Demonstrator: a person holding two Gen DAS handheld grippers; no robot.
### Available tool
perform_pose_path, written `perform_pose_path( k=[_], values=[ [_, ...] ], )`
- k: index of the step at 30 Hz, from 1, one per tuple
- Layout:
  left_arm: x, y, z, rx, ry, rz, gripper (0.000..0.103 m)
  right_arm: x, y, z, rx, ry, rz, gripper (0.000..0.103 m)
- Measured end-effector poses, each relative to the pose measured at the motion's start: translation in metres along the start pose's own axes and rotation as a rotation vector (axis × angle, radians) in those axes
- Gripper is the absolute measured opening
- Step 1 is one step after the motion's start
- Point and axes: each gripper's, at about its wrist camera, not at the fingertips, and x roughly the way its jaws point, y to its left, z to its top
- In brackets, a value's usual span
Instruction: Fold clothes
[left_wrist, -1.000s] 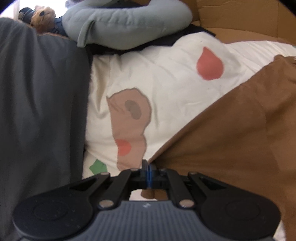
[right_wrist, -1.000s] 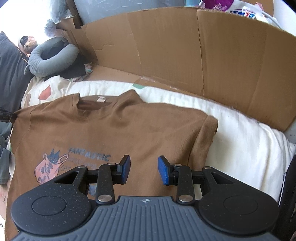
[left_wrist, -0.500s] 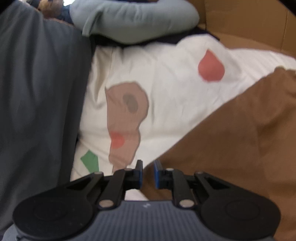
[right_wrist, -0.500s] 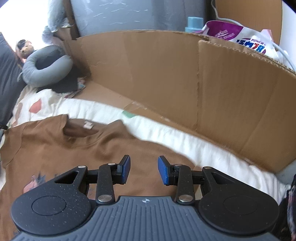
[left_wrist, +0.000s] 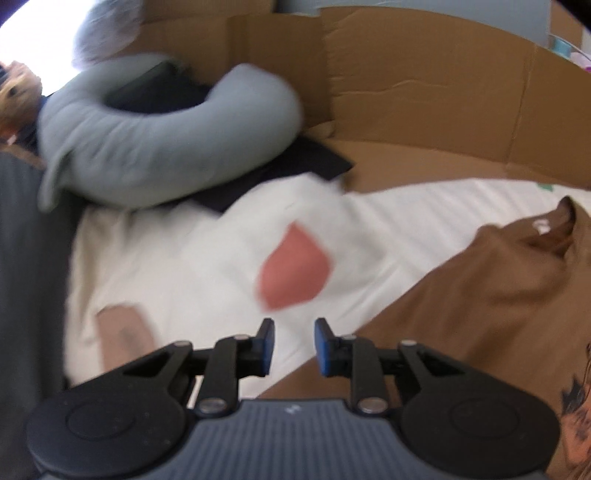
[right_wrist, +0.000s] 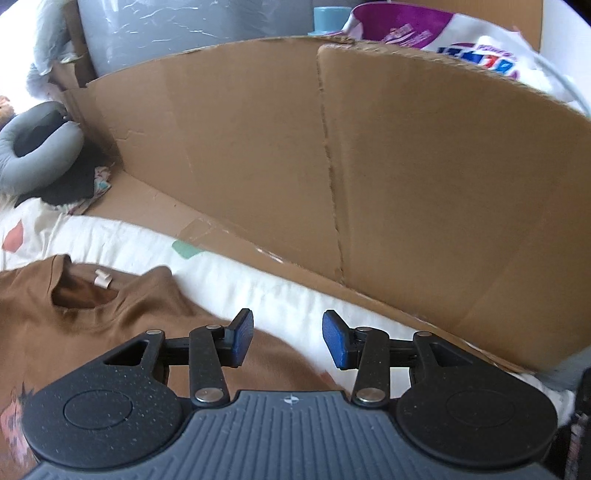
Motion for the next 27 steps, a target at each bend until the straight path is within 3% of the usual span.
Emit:
perform_pose_path(
  k=[6, 11, 15, 21, 27],
  values=[
    [0.021, -0.039, 0.018, -0.029, -0.029, -0.037, 0.034, 0.036, 0.021, 0.009, -0.023, 0.041, -0.005, 0.049],
    [0.041, -0.065, 0.023, 0.023, -0.011, -0.055, 0.034, 0.047, 0.035, 0.002, -0.077, 0.089, 0.016, 0.049],
    [0.048, -0.069, 0.022, 0.031, -0.016, -0.065, 0.035, 0.049, 0.038, -0.011, -0.14, 0.122, 0.021, 0.049],
    [0.052, -0.07, 0.012, 0.047, 0.001, -0.08, 0.046, 0.043, 0.031, -0.03, -0.196, 0.148, 0.007, 0.049],
    [0.056, -0.063, 0.0, 0.054, 0.03, -0.083, 0.051, 0.028, 0.016, -0.04, -0.185, 0.174, -0.007, 0.059]
  ],
)
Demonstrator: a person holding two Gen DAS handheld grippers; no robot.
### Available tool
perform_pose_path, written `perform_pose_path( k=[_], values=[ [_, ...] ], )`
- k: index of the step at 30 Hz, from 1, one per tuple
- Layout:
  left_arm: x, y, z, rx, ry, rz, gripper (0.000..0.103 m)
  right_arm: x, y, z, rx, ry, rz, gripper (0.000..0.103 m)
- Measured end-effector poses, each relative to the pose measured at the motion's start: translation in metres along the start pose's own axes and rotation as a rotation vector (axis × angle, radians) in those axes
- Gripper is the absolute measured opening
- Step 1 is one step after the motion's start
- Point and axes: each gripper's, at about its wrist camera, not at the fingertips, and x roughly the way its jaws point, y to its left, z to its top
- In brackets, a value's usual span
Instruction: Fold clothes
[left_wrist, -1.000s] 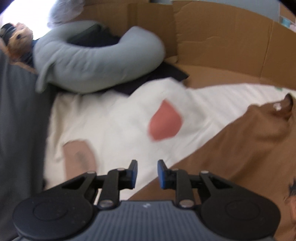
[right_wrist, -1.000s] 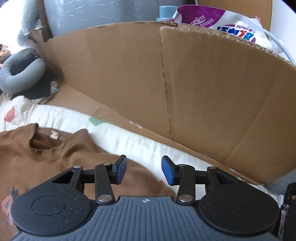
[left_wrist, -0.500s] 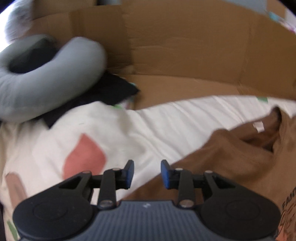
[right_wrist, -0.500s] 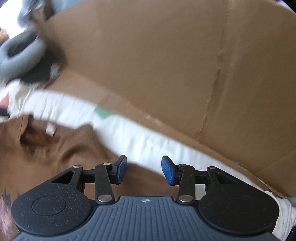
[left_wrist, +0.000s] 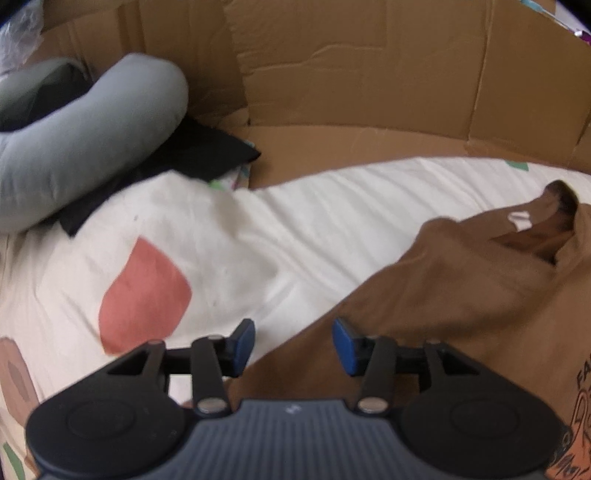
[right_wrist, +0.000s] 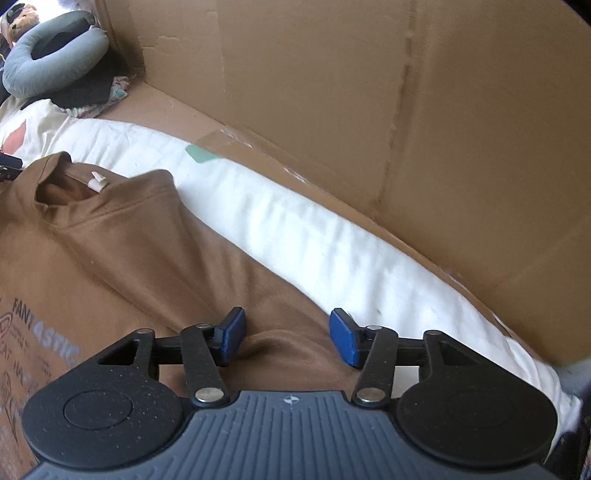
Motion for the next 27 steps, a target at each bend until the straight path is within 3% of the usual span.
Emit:
perform_pose_path(
  k=[10, 15, 20, 27],
  values=[
    [-0.01, 0.001, -0.014, 0.042, 0.007, -0.015, 0.053, -0.01, 0.0, -0.008, -0.028, 0.079, -0.002, 0.063],
    [-0.023, -0.017, -0.034, 0.151, -0.04, 0.019, 0.053, -0.011, 0.005, -0.002, -0.026, 0.094, -0.022, 0.063],
    [-0.037, -0.042, -0.057, 0.264, -0.117, 0.085, 0.054, -0.021, 0.013, 0.023, -0.02, -0.016, -0.013, 0.063],
    [-0.054, -0.042, -0.036, 0.133, -0.229, 0.047, 0.054, -0.019, 0.043, 0.043, -0.011, -0.139, 0.073, 0.062]
  ],
)
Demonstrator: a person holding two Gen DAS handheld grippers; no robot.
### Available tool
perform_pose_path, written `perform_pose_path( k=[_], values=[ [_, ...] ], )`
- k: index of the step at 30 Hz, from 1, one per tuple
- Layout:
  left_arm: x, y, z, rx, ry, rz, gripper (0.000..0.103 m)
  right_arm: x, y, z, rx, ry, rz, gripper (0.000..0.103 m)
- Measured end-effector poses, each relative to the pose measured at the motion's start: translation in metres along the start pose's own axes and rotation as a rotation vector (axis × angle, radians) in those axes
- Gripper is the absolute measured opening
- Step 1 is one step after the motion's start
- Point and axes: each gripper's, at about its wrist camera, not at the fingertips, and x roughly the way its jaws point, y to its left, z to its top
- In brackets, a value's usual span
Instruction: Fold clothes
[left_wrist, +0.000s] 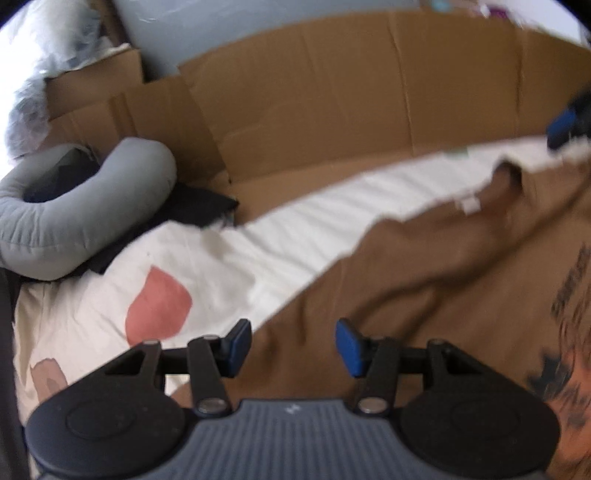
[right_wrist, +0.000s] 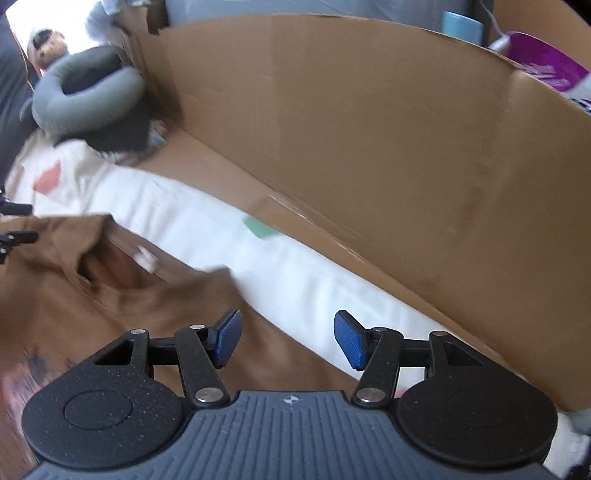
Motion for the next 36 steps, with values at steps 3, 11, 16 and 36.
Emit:
perform_pose_path(
  k=[3, 11, 16, 36],
  values=[
    [0.009, -0.003, 0.009, -0.076, -0.019, -0.026, 0.052, 0.01, 0.012, 0.006, 0.015, -0.02, 0.006, 0.055],
    [0.038, -0.022, 0.005, -0.223, 0.031, -0.115, 0.031, 0.04, 0.025, -0.004, 0.096, 0.012, 0.01, 0.048],
    [0.033, -0.038, -0.008, -0.204, 0.06, -0.182, 0.023, 0.043, 0.035, -0.016, 0.067, 0.049, 0.047, 0.048],
    [0.008, -0.052, -0.025, -0.139, 0.127, -0.333, 0.0, 0.024, 0.063, -0.039, -0.038, 0.134, 0.175, 0.045]
  ],
)
